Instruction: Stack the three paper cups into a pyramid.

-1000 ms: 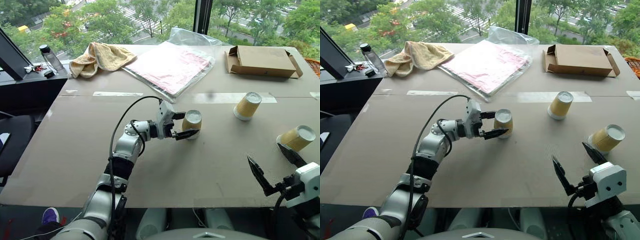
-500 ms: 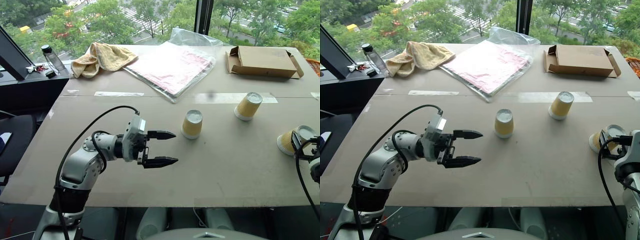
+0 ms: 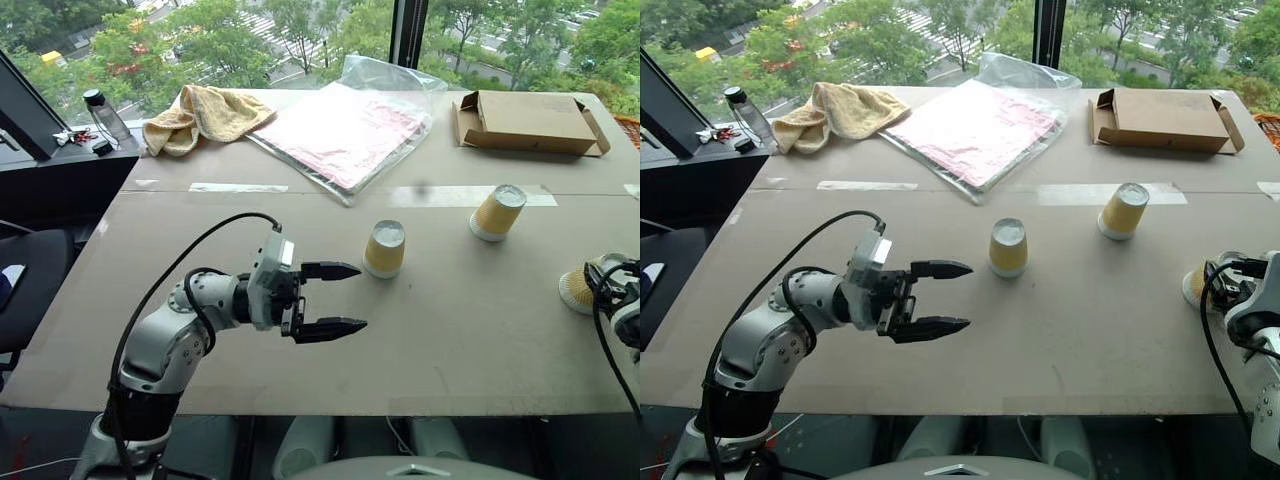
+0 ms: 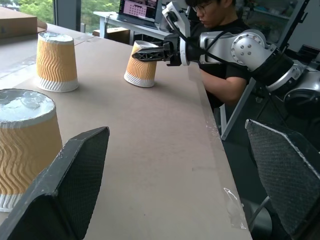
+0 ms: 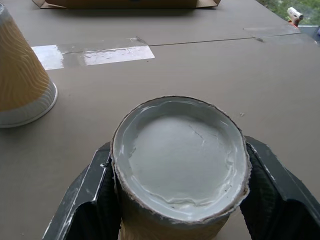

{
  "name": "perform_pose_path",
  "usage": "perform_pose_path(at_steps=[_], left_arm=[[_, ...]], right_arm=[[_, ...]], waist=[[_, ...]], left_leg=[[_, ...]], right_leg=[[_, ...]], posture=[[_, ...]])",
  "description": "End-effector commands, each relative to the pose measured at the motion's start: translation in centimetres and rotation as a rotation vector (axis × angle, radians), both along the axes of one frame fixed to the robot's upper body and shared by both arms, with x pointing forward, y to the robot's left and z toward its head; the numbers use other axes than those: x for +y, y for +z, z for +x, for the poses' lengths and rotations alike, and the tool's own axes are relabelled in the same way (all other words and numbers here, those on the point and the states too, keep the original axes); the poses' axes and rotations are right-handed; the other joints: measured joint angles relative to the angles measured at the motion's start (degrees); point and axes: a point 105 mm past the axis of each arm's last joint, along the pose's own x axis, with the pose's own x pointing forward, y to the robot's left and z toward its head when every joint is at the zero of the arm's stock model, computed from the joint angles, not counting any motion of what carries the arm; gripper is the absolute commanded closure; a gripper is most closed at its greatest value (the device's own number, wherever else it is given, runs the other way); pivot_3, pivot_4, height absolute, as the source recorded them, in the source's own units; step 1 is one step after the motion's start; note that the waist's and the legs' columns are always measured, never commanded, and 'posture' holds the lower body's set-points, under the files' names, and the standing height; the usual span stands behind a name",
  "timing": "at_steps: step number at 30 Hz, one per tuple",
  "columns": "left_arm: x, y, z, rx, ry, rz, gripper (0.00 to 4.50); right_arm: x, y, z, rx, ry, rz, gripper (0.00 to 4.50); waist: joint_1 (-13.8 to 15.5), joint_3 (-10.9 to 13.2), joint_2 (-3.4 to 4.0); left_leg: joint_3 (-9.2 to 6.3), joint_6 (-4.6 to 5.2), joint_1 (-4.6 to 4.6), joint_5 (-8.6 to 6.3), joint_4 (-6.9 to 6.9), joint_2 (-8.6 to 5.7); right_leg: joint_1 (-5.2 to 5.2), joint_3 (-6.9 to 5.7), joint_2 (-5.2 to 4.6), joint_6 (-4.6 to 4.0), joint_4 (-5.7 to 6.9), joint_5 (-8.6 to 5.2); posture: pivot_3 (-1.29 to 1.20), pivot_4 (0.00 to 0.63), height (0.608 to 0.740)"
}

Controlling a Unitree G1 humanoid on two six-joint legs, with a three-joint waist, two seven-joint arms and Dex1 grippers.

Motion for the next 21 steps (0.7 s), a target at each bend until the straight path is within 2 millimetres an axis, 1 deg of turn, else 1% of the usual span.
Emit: perform_pose_path(at_steps=[1, 2, 3, 4, 7, 9, 11, 13, 17, 21], left_arm=[[1.5, 0.7, 0.5, -0.067, 0.101, -0.039, 0.00], [2.1, 0.4, 0.3, -0.047, 0.112, -0.036, 0.00], [2.6, 0.2, 0.2, -0.033, 0.117, -0.031, 0.00], [3.0, 0.2, -0.1, -0.033, 0.117, -0.030, 0.00], [4.0, 0.6, -0.9, -0.040, 0.104, -0.046, 0.00], [4.5, 0.7, -1.3, -0.033, 0.104, -0.043, 0.00], [4.8, 0.7, -1.6, -0.027, 0.111, -0.036, 0.00], [5.1, 0.7, -1.9, -0.023, 0.121, -0.027, 0.00], [5.8, 0.5, -2.3, -0.022, 0.160, -0.005, 0.00], [6.0, 0.5, -2.6, -0.027, 0.172, 0.004, 0.00]], right_arm=[[8.2, 3.6, -0.8, -0.085, 0.453, -0.045, 2.22], [10.2, 3.8, -0.9, -0.079, 0.561, -0.044, 2.22], [11.6, 4.0, -0.6, -0.078, 0.627, -0.046, 2.22], [12.7, 3.9, 0.0, -0.077, 0.668, -0.057, 2.22], [14.5, 3.4, 1.9, -0.061, 0.739, -0.092, 2.22], [14.9, 3.0, 3.2, -0.048, 0.753, -0.106, 2.22], [15.3, 2.7, 3.8, -0.040, 0.780, -0.120, 2.22], [15.8, 2.4, 4.2, -0.032, 0.811, -0.128, 2.22], [17.1, 1.6, 5.0, -0.011, 0.864, -0.142, 2.22], [17.9, 1.3, 5.6, -0.010, 0.887, -0.150, 2.22]], waist=[[-0.6, 0.0, 0.02], [-1.0, 0.0, -0.01], [-1.6, 0.0, -0.05], [-1.5, 0.0, -0.08], [-1.3, 0.1, -0.18], [-0.9, 0.1, -0.27], [-0.3, 0.1, -0.27], [0.1, 0.1, -0.27], [-0.1, 0.1, -0.25], [0.1, 0.1, -0.24]], left_leg=[[0.00, 0.00, 0.01, 0.00, -0.01, 0.01], [0.00, 0.00, 0.05, 0.00, 0.00, 0.05], [0.00, 0.01, 0.06, 0.00, 0.00, 0.10], [0.00, 0.00, 0.10, 0.00, 0.00, 0.17], [0.01, -0.01, 0.09, 0.00, 0.04, 0.21], [0.00, -0.01, 0.08, 0.01, 0.06, 0.19], [-0.01, -0.02, 0.01, 0.01, 0.06, 0.15], [-0.01, -0.02, -0.03, 0.01, 0.06, 0.08], [-0.01, -0.18, -0.12, 0.09, -0.03, 0.07], [-0.04, -0.02, -0.13, -0.01, -0.06, 0.08]], right_leg=[[0.00, 0.02, 0.00, 0.00, 0.00, 0.00], [0.01, 0.02, 0.03, 0.00, 0.02, 0.00], [0.02, 0.02, 0.09, 0.00, 0.01, 0.00], [0.03, 0.03, 0.15, 0.00, 0.00, 0.00], [0.02, 0.01, 0.20, -0.02, 0.00, 0.00], [0.03, 0.00, 0.18, -0.03, -0.01, 0.00], [0.01, -0.01, 0.13, -0.04, -0.07, 0.00], [-0.01, -0.02, 0.04, -0.03, -0.10, 0.01], [-0.08, -0.01, 0.00, -0.02, -0.27, 0.01], [-0.09, -0.03, -0.01, -0.03, -0.29, 0.01]], posture=[[0.00, 0.150, 0.740], [0.00, 0.150, 0.740], [0.00, 0.150, 0.740], [0.00, 0.150, 0.740], [0.00, 0.150, 0.740], [0.00, 0.150, 0.740], [0.00, 0.150, 0.740], [0.00, 0.150, 0.740], [0.00, 0.150, 0.740], [0.00, 0.150, 0.740]])
